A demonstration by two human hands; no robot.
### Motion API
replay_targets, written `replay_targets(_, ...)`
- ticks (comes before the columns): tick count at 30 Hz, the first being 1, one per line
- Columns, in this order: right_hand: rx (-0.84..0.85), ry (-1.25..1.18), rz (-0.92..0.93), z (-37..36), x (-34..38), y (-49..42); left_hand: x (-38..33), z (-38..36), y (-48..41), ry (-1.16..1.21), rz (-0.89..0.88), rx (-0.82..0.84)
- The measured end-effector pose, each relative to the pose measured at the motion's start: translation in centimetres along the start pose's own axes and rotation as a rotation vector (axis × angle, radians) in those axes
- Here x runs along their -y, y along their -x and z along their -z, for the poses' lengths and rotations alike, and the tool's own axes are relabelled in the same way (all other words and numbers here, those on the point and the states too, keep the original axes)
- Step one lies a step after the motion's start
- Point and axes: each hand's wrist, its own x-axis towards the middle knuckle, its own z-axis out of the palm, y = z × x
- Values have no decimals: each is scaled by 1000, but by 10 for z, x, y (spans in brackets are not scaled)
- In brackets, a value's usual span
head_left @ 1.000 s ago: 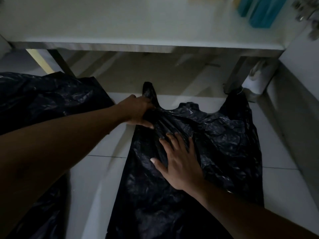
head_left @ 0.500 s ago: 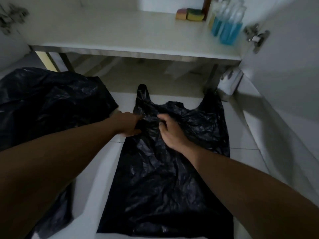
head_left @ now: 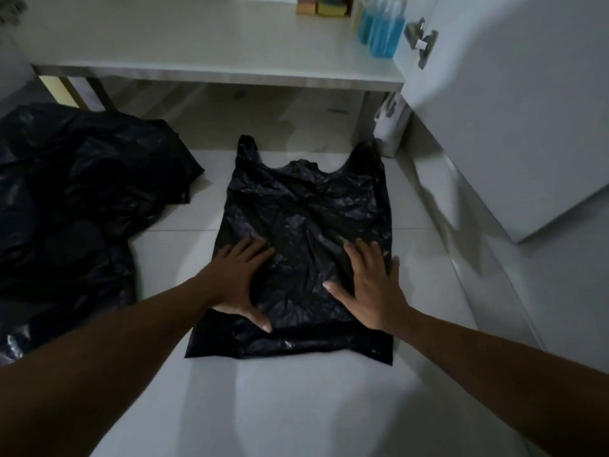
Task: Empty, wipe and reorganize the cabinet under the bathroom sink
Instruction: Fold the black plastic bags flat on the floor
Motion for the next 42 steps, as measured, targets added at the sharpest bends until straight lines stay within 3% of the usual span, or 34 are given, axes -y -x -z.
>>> replay_targets(5, 175, 38, 6, -16, -38, 2, 7, -13, -6, -8, -15, 8)
replay_targets(10, 188, 150, 112, 0, -59, -31, 13, -2, -23, 35, 18, -30)
replay_targets(15, -249, -46, 272, 16, -54, -21, 6, 8, -16, 60, -57, -167)
replay_targets(17, -280, 26, 376, 18, -51, -2, -3, 7, -10, 51, -90, -222)
replay_targets(21, -114, 74, 646, 13, -35, 30, -30, -7, 0, -13, -130, -174)
replay_targets(25, 63, 169, 787, 5, -25, 53, -47, -19, 2, -30, -132, -94)
replay_targets(36, 364, 294, 756, 7, -25, 69, -55, -25, 0, -12, -87, 27)
replay_targets(38, 305, 227, 686, 14, -25, 69, -56, -24, 0, 8, -98, 14)
replay_targets(42, -74, -41, 486, 15, -14, 50, -52, -26, 4, 84, -7, -208)
